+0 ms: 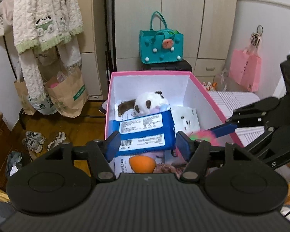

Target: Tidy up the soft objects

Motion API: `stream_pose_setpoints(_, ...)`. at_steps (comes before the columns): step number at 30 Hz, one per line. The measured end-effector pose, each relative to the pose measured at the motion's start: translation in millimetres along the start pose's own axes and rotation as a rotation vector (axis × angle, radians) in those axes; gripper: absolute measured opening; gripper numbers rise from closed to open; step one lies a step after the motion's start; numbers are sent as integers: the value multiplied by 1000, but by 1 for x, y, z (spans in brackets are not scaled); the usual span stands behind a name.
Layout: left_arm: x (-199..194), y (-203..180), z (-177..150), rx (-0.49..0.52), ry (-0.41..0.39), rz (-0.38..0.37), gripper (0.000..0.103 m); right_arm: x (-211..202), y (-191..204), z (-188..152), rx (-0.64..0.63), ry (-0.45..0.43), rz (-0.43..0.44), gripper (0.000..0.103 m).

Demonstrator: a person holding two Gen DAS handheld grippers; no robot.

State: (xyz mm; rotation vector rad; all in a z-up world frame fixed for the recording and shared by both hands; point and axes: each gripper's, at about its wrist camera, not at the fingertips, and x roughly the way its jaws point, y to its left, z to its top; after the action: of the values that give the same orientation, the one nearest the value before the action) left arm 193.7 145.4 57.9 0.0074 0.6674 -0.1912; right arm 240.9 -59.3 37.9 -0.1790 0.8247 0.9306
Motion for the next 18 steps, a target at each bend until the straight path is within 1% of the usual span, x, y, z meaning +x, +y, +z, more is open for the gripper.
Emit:
stream_pose_setpoints(2, -3, -3, 1, -9, -5, 5, 69, -5, -2, 0, 22, -10, 5, 69)
stream_pose_setpoints(4, -5, -8, 3, -4, -10, 16, 80, -14, -4, -1, 48, -38, -12, 70)
stream_pose_setpoints(5, -7, -12, 4, 8, -10, 21, 82, -20, -4, -2, 59, -53, -23, 70)
stream_pose_setpoints(7, -10, -20, 3, 27, -4, 24, 96, -33, -4, -4, 76, -82, -35, 70)
stream_pose_setpoints(10, -16, -27, 2, 16, 0, 30, 98, -53, 1, -11, 87, -123, -63, 71)
stream_pose_setpoints(12, -20, -33, 2, 7, 16, 41, 102, -66, 7, -16, 79, -150, -99, 72)
stream_pose_setpoints(15, -30, -40, 3, -20, 33, 65, 103, -85, 14, -24, 81, -177, -143, 73)
stream_pose_setpoints(18, -44, -48, 2, -32, 24, 70, 103, -103, 19, -32, 97, -204, -171, 75)
